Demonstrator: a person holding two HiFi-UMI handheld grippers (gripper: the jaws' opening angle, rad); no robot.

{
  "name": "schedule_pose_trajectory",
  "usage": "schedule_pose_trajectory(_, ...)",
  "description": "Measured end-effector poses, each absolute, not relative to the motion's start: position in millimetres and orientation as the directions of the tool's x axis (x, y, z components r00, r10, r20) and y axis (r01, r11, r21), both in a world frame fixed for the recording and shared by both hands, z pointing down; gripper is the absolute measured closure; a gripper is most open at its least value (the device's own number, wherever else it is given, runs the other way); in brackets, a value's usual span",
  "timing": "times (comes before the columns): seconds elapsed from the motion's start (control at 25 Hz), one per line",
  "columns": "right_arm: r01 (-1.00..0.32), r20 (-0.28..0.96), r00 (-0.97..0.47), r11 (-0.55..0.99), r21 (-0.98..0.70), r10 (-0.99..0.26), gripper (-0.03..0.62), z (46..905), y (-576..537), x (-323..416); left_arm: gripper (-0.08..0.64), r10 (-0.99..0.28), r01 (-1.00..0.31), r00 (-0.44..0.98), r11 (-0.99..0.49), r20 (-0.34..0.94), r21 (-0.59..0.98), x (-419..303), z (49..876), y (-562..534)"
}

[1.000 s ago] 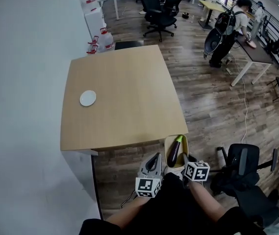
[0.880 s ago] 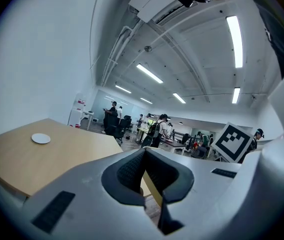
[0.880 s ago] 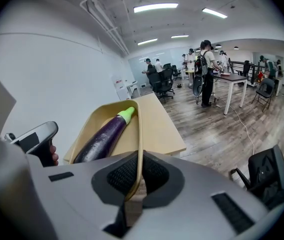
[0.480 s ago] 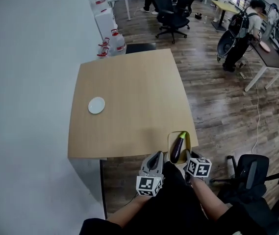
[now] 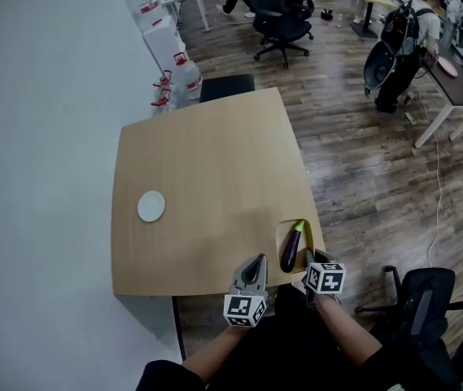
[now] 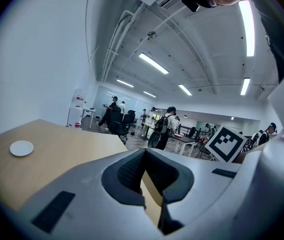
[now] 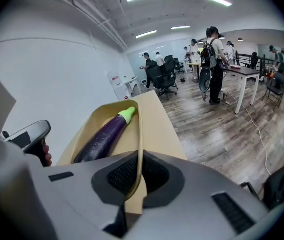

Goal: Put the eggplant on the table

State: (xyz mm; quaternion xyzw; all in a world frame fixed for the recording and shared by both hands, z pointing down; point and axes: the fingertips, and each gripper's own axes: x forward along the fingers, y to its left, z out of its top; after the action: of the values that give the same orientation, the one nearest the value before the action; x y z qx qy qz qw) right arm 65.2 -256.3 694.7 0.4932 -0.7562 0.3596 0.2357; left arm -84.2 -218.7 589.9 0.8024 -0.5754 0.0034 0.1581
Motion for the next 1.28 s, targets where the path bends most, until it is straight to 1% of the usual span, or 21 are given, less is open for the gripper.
schedule_pose_trajectory(0.24,-0.930,0.744,-0.367,0.250,-0.271,-0.558,0.529,721.8,-323.1,77.4,0.548,-0.913,-0.931,0.327,-0.267,0.245,0.250,-77.6,611.9,-275.6)
schedule_pose_trajectory(0.6,-0.939,0.798,-0.335,0.245,-0.240,-0.502,0.529,766.7,-393.4,92.2,0.548,-0.918,-0.938,0.294,-0.223,0.268,0.264,-71.4,625.7,-335.5)
schedule_pose_trajectory(0.96,-0.935,0.827,-0.327,0.281,-0.215,-0.458,0.529,806.3,-446.7,80.6,0.548,-0.907,-0.929,0.330,-0.261,0.262,0.264,-58.5,635.0,-360.4)
schedule_pose_trajectory(1.28,-0.937,0.850,-0.301,0.301,-0.178,-0.433,0.526,837.3,-476.9,70.6,0.548,-0.902,-0.952,0.259,-0.178,0.344,0.250,-79.9,653.1,-363.0)
